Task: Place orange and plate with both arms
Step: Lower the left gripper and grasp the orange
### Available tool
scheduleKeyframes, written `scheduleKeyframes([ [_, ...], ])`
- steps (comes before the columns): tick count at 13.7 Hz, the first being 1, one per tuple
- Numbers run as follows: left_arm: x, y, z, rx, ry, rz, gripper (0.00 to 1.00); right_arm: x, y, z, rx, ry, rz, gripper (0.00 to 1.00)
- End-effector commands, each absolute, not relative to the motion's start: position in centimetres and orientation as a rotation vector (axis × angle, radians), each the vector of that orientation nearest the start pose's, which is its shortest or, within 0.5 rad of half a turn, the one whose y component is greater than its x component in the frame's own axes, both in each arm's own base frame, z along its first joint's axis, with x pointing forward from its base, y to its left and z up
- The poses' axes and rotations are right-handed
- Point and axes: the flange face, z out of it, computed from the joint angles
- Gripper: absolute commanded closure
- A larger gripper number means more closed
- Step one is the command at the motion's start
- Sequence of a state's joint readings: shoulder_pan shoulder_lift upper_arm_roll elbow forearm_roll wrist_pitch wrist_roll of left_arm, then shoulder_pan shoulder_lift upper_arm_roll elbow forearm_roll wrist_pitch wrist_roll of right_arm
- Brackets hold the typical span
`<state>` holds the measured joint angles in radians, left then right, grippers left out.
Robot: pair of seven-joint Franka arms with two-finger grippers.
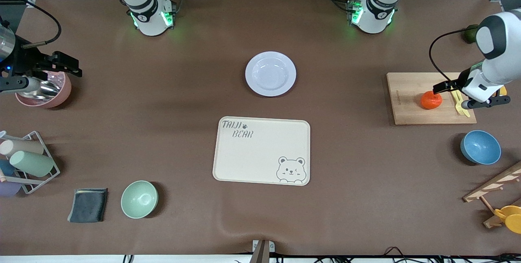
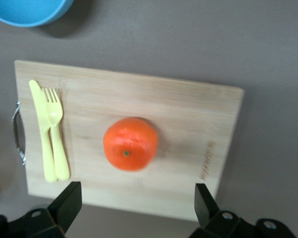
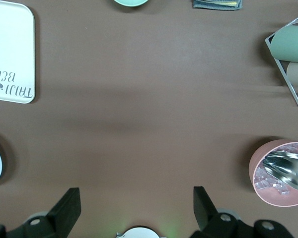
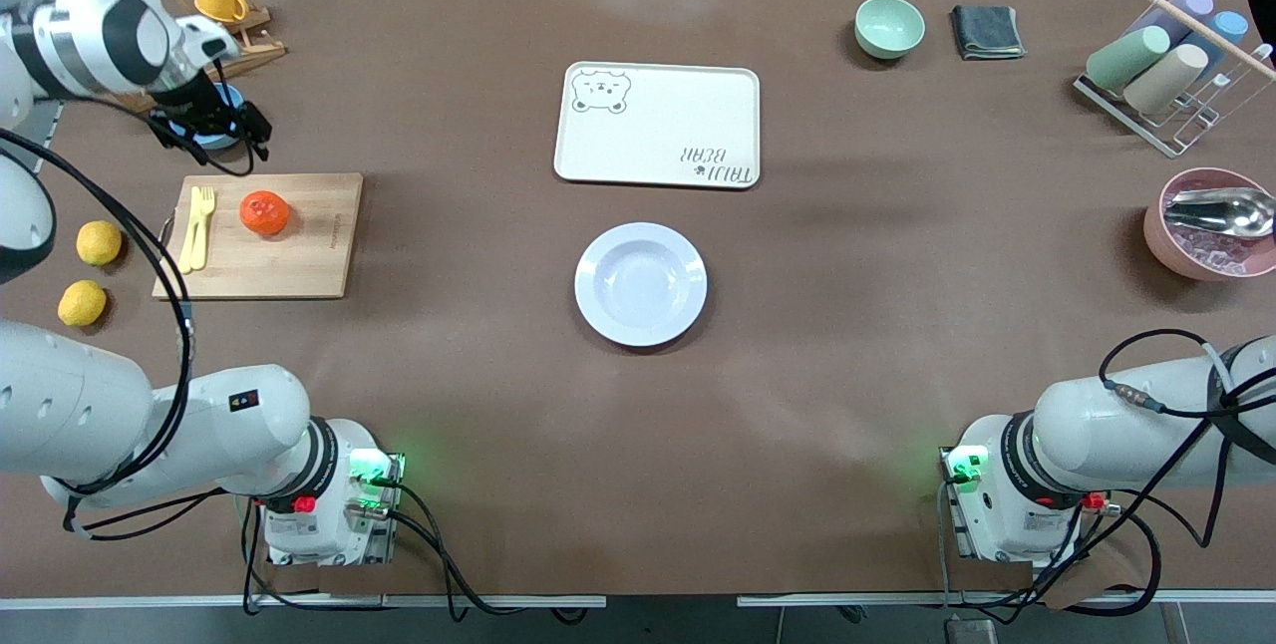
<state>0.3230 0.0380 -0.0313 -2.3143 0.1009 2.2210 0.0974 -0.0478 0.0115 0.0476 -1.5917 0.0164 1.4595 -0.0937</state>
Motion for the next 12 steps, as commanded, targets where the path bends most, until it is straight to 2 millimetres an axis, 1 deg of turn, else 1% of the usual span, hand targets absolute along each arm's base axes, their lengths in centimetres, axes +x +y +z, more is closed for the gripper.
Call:
scheduleKeyframes([
  [1, 46.6, 17.2, 26.8, -3.083, -0.150, 0.221, 0.00, 54.5, 0.3, 60.1, -3.103, -0.156, 0.213, 0.00],
  [3, 46.3, 18.1, 25.5, -3.092, -0.128, 0.226, 0.00, 54.5, 0.4, 60.3, -3.104, -0.159, 0.208, 0.00],
  [5, 46.3, 18.2, 24.2, -3.097, -0.127, 0.239, 0.00, 54.5, 0.4, 60.3, -3.104, -0.159, 0.208, 0.00],
  [10, 46.4, 18.2, 22.8, -3.103, -0.127, 0.244, 0.00, 54.6, 0.5, 60.2, -3.103, -0.161, 0.211, 0.00],
  [12, 46.5, 18.2, 21.6, -3.106, -0.123, 0.231, 0.00, 54.6, 0.9, 60.3, -3.103, -0.173, 0.206, 0.00],
])
